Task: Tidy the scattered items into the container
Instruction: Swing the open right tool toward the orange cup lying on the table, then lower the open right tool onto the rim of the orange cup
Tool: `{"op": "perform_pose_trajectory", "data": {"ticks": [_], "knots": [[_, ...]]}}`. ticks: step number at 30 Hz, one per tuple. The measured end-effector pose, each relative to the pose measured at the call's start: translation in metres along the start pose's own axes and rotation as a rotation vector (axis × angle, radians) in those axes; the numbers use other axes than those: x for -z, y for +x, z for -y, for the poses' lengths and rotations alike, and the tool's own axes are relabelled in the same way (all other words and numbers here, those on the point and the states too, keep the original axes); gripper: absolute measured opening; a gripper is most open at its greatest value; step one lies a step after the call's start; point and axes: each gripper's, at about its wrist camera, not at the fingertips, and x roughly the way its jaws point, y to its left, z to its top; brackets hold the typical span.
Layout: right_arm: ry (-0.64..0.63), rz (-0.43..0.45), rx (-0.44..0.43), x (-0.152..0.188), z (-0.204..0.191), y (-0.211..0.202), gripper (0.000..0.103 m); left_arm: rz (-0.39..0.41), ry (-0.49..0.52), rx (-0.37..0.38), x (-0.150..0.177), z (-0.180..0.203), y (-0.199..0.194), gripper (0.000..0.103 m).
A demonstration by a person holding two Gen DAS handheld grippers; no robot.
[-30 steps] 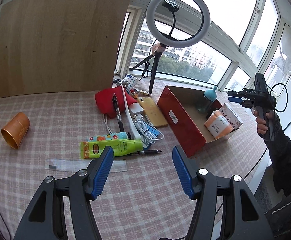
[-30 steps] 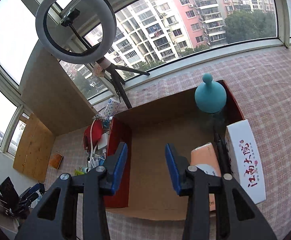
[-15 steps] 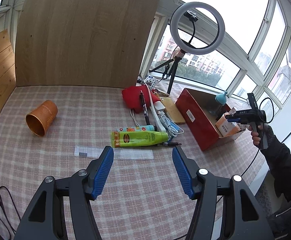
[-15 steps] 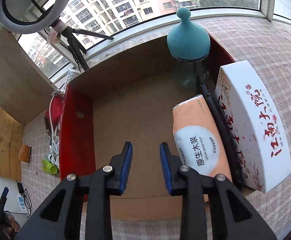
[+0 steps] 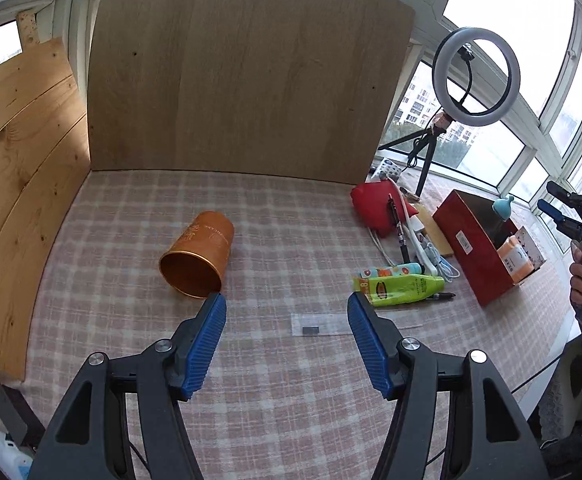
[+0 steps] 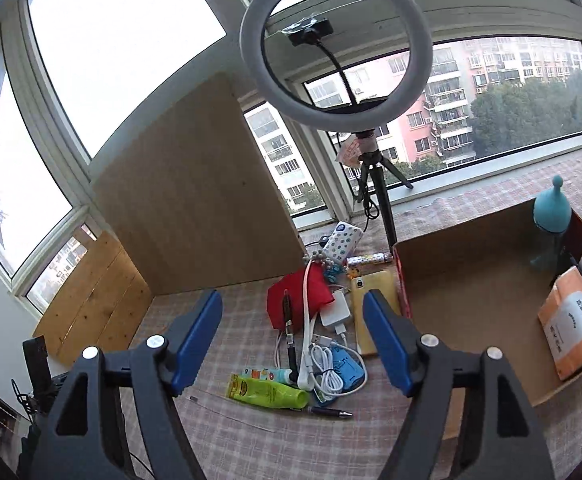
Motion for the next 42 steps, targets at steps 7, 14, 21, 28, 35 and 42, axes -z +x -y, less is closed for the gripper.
{"op": "perform_pose_trajectory", "data": {"ticks": [7,14,21,28,35,42], "knots": [[-0.186,-0.259,-0.053,0.062,-0.126,0.134,0.071,-0.022,-0.22,0.117,0.011,-0.059,0.05,0.061],[-0.223,-0.352,-0.008,0.09,-0.147,0.187,0.069,-0.028,-0.359,0.118,0.007,-0.054,0.101,0.059],[-0.099,-0.354,0.071,0.095,-0.084,0.168,0.069,-0.049,-0.389,0.043,0.005,-0.054,0.12,0.036],[0.035,-0.332,0.123,0.099,-0.015,0.125,0.069,-0.084,-0.209,0.028,-0.007,-0.031,0.112,0.003],[0.112,-0.296,0.109,0.104,0.018,0.088,0.059,-0.149,0.116,0.026,-0.019,0.038,0.081,0.002],[0.141,-0.324,0.057,0.117,0.028,0.075,0.028,-0.264,0.465,0.118,0.001,0.145,0.06,0.002]]}}
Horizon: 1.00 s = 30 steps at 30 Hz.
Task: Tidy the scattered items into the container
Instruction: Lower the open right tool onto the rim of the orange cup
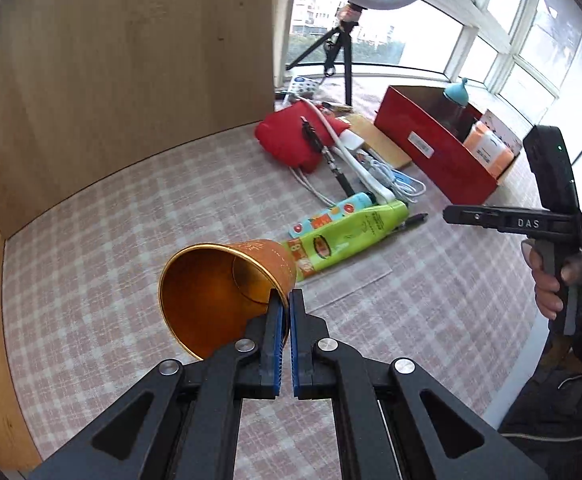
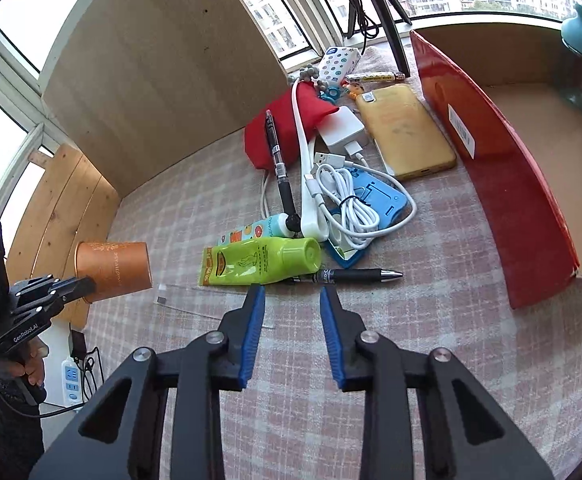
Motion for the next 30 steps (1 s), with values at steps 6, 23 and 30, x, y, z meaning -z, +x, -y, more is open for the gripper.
{"op": "perform_pose_trajectory", "data": {"ticks": [6,23,30], "knots": [[0.009,-0.009,-0.02,0.019,0.01,-0.009,0.028,-0.096,0.176,0.101,-0.004,0.085,0.032,0.002],[0.107,-0.071,0.005,0.047,0.048,0.003,0.028,-0.179,0.429,0.204,-0.029,0.184,0.065,0.008],[0.129,-0.048,0.048,0.043,0.061,-0.011,0.028,-0.139,0.407,0.238,-0.034,0.178,0.051,0.021]]}}
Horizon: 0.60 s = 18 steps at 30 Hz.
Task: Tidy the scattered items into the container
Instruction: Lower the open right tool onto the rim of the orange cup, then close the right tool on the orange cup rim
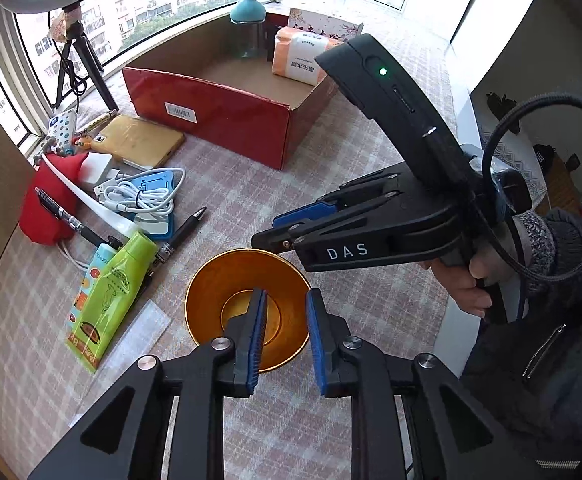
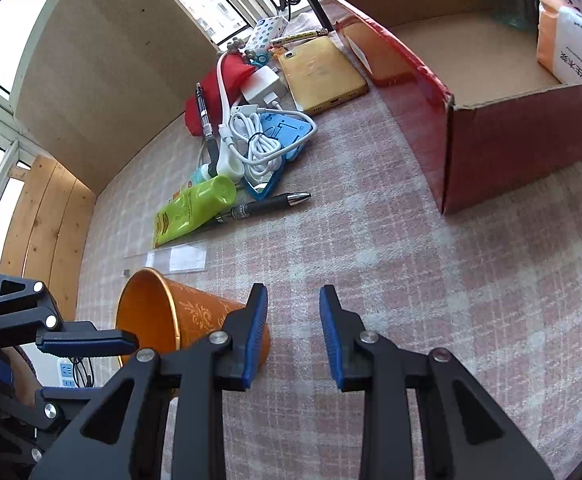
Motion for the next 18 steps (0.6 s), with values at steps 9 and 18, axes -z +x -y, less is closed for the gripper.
{"op": "perform_pose_trajectory", "data": {"ticks": [9,18], "knots": [[-0.077,-0.006,-0.055,-0.005,-0.02,-0.04,0.029,0.094,-0.103,-0.008,0.026,-0.026,-0.035,0.025],[-0.167,-0.182,0.062,0.01,-0.043,0.001,0.008,0.137,-0.321,-0.024,0.069,-0.064,-0.038,0.025]]}}
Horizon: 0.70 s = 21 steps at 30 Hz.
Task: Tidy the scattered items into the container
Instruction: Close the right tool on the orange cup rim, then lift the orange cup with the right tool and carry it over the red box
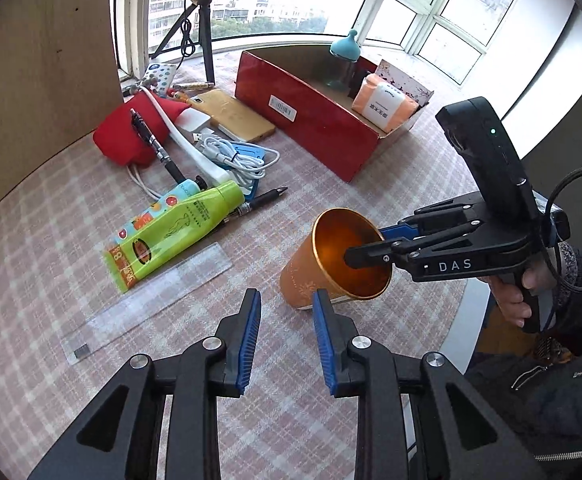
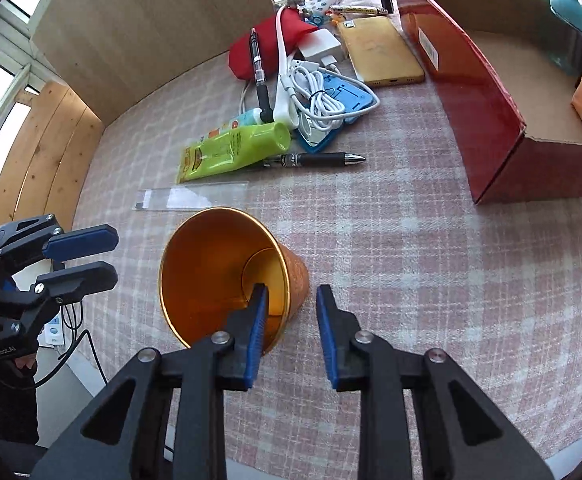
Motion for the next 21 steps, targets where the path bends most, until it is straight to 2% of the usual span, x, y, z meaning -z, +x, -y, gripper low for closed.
{"op": "perform_pose_trajectory", "data": {"ticks": [4,10,16,18,21], "knots": [[0.011,0.006,-0.003,-0.003,0.003,-0.007,0.003,0.029,-0.042,-0.018,0.006,-0.009,-0.01,0.025],[-0.041,0.08,0.021,-0.033,0.005,-0.067,0.003,0.086,-0.087,-0.047,0.009,-0.021,-0.028,0.025],[-0.055,0.237,0.204,-0.106,0.031,-0.155,0.003,0.144,-0.13,-0.072,0.007,-0.029,-0.04,0.025],[-0.026,0.26,0.248,-0.133,0.047,-0.166,0.003,0.156,-0.151,-0.079,0.006,-0.034,-0.041,0.025],[0.056,0.245,0.279,-0.182,0.103,-0.161,0.003,0.167,-0.19,-0.089,0.004,-0.041,-0.039,0.025]]}}
